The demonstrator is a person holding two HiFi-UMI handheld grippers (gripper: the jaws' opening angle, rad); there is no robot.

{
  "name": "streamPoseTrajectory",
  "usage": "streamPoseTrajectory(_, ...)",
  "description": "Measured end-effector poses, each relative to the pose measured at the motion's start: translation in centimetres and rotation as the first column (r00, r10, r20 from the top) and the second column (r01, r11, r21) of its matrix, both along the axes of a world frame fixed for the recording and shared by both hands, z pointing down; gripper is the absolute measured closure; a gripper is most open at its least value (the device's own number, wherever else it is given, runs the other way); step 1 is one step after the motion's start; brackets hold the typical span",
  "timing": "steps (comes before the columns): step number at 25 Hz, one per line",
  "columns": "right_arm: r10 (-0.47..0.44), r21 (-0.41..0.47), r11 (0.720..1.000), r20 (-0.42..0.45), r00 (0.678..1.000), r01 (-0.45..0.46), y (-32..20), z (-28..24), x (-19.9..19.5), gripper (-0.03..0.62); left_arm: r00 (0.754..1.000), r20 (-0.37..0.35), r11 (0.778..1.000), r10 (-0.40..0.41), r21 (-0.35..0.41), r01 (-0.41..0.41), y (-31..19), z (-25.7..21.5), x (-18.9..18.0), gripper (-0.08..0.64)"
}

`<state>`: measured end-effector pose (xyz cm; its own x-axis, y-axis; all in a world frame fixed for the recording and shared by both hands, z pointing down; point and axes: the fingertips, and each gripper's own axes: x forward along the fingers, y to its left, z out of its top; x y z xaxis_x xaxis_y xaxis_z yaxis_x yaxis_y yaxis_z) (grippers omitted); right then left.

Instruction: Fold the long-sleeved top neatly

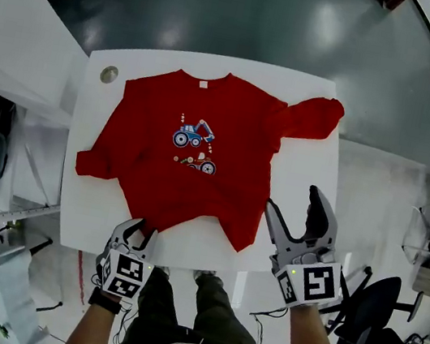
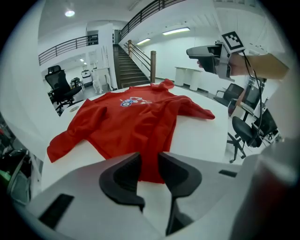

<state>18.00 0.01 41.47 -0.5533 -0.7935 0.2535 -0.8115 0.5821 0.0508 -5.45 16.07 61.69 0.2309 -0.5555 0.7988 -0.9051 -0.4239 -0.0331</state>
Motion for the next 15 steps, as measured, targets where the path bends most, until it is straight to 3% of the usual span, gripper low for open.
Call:
streamPoseTrajectory(5, 0.003, -0.001, 1.000, -0.001, 1.000, -0.003, 0.2, 0.1, 0.2, 0.230, 0.997, 0.081, 1.000, 0.019, 0.011, -0.020, -0.1, 0.4, -0.3, 0.496)
streamPoseTrajectory(15, 0.010, -0.001, 1.000, 0.001, 1.000, -0.010, 0.8, -0.3, 0.2, 0.238, 0.996, 0.077, 0.999, 0.046, 0.013, -0.047, 1.3, -0.1, -1.1, 0.515)
